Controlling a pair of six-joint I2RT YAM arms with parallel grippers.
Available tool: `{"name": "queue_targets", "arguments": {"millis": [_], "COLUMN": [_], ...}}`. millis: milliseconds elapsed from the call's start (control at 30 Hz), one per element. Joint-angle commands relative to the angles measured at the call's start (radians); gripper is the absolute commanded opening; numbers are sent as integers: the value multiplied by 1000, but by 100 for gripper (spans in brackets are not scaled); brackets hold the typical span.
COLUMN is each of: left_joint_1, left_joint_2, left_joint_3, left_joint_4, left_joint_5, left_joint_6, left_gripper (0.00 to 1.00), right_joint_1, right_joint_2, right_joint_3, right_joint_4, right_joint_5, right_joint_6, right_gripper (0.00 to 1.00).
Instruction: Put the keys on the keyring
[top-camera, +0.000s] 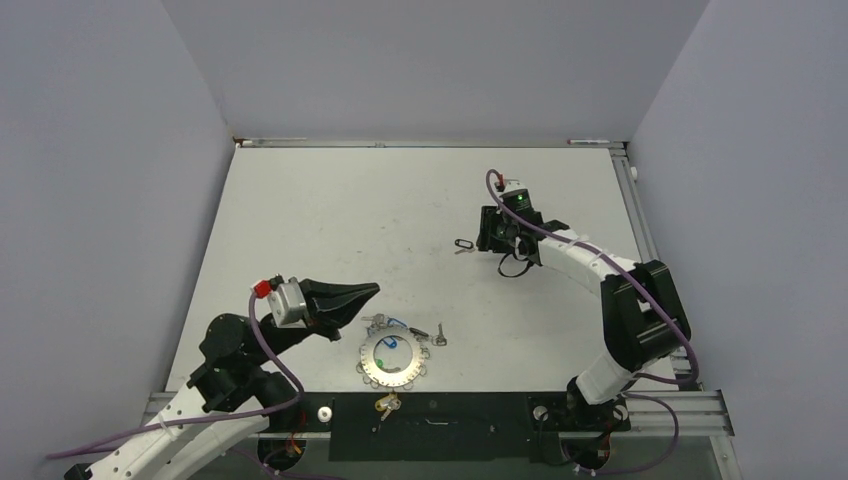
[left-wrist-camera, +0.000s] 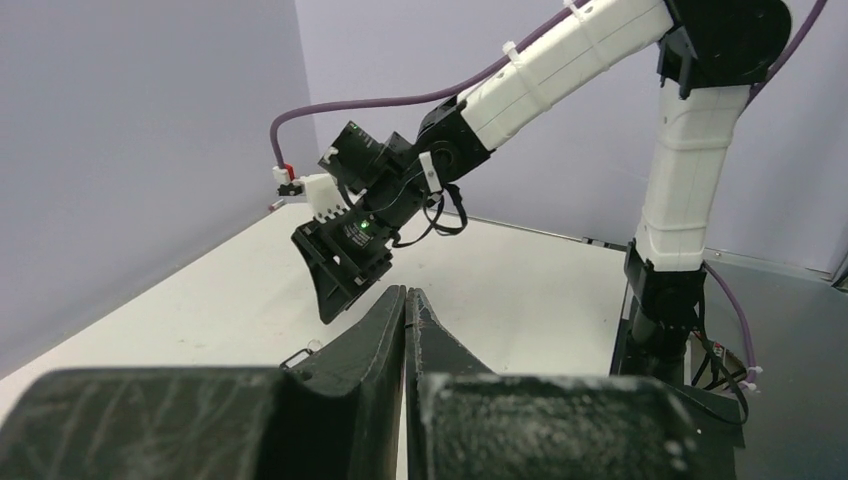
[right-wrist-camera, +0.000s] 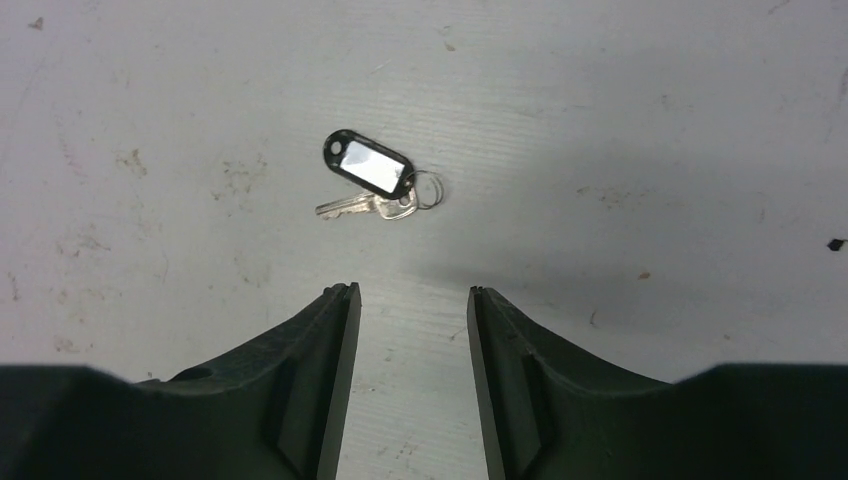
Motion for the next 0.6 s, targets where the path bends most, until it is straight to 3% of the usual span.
{"name": "queue_targets", "arguments": {"millis": [0, 33, 167, 267, 400, 567], "left_joint_1": [3, 2, 4, 3, 4, 4], "left_joint_2": [17, 29, 93, 113, 80, 58], "left_joint_3": [18, 23, 75, 101, 86, 86], "left_joint_4": [-33, -53, -214, -334, -413, -475], "left_joint_5": [-108, -149, -313, -423, -547, -713], "left_joint_6": [-22, -41, -112, -153, -188, -227], "left_gripper": [0, 1, 34, 51, 64, 74], "right_joint_1": [59, 89, 208, 301, 490, 625], "right_joint_2": [-19, -23, -81, -145, -187, -146], "right_joint_3": [20, 22, -22, -99, -149, -199], "right_joint_4": [42, 32, 59, 169, 289, 437], "right_joint_5": [-155, -149, -182, -269, -239, -241], "right_joint_6": [-71, -88, -97, -27, 33, 151], "right_gripper": [46, 47, 52, 54, 54, 54]}}
